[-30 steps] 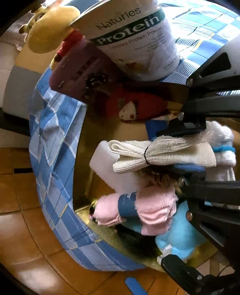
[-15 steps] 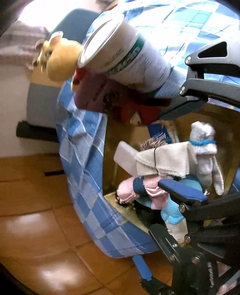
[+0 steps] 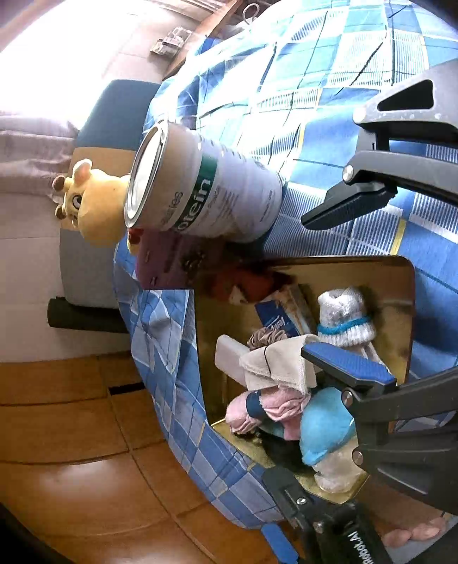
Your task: Organize soft objects
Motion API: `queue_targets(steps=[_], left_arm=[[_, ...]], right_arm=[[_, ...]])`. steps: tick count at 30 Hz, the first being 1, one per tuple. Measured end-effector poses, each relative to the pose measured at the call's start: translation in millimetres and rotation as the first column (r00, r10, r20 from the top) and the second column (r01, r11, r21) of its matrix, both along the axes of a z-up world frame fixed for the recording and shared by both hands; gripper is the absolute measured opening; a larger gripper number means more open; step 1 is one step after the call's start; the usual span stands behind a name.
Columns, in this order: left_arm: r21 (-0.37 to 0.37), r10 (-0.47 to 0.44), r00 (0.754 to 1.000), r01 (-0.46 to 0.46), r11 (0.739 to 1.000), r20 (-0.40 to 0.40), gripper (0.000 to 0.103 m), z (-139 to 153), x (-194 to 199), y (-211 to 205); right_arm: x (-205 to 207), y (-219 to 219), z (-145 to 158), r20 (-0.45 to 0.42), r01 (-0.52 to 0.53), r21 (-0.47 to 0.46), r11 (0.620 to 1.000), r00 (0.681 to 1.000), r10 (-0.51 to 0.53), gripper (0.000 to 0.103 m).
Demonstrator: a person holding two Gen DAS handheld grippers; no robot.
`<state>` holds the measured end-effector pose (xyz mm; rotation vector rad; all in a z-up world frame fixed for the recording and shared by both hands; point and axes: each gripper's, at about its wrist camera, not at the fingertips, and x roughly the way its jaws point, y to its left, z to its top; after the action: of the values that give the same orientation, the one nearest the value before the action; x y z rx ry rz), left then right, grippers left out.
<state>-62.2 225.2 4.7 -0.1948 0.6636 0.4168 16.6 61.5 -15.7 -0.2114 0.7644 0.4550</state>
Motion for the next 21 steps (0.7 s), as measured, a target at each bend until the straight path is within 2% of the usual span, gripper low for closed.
queue_targets(steps=[21], left_arm=[[-0.001,0.011,1.0,-0.011,1.0,-0.001,0.103,1.5,-2.4,-1.7]], right_arm=[[-3.2,2.2,2.2,0.026,0.003,-0.009,1.0,1.0,-0.002,0.067]])
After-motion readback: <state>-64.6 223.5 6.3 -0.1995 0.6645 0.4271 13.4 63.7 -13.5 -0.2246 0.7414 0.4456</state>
